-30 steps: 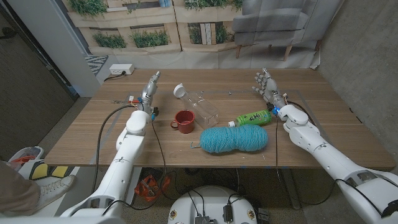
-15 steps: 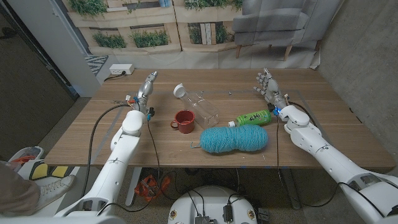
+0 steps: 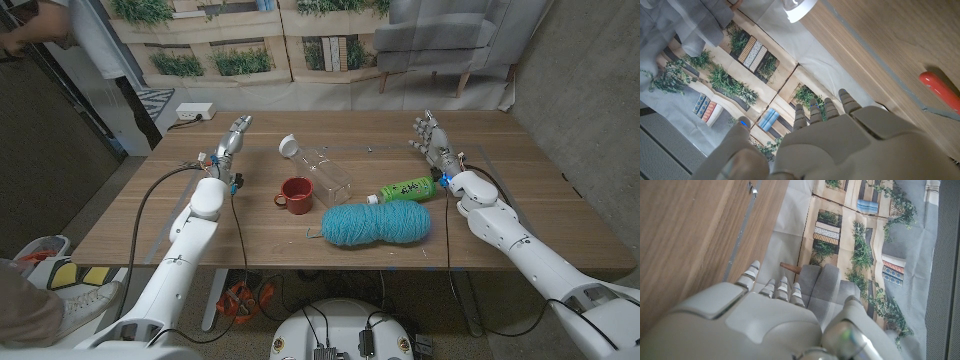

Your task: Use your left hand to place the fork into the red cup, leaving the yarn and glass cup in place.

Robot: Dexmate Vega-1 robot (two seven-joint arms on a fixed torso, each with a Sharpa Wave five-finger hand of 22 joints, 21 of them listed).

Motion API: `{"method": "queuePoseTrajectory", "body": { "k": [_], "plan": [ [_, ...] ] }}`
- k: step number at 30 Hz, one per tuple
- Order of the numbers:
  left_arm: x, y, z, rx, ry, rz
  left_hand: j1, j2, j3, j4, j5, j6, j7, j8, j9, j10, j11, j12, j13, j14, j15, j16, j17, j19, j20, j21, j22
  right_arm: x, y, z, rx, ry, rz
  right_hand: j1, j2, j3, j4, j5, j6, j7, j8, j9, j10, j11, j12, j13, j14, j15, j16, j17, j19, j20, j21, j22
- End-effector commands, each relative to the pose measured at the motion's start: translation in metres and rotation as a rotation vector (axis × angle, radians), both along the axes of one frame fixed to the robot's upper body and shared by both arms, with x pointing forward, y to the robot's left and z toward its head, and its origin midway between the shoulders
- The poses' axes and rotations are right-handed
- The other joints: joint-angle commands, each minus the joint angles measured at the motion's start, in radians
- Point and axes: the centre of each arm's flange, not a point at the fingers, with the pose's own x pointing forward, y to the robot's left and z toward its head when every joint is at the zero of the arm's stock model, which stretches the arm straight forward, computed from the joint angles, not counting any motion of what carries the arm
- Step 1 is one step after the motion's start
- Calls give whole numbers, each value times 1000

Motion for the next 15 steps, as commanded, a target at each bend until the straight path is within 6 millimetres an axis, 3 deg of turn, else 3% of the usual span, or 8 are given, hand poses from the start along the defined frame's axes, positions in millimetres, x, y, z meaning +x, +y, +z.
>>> {"method": "queuePoseTrajectory", "body": {
  "k": [1, 15],
  "plan": [
    [-3, 10, 5, 55, -15, 38, 21, 0, 8, -15, 6, -8, 3, -4, 4, -8, 4, 2, 5, -10, 2, -4, 1, -7, 10, -6, 2, -2, 0, -2, 2, -4, -9, 1, 7, 5, -5, 3, 0, -5, 7, 4, 6, 0, 7, 1, 0, -1, 7, 4, 1, 6, 4, 2],
    [-8, 18, 8, 124, -20, 101, 71, 15, 32, -54, 13, -13, 2, -2, 4, -12, 0, -1, 6, -20, 0, -5, 1, -16, 14, -8, 1, 1, -1, 0, 2, -7, -7, -1, 8, 4, -5, 3, 2, -5, 8, 4, 6, -1, 7, 2, 0, -1, 7, 5, 3, 7, 5, 2]
  ]
}}
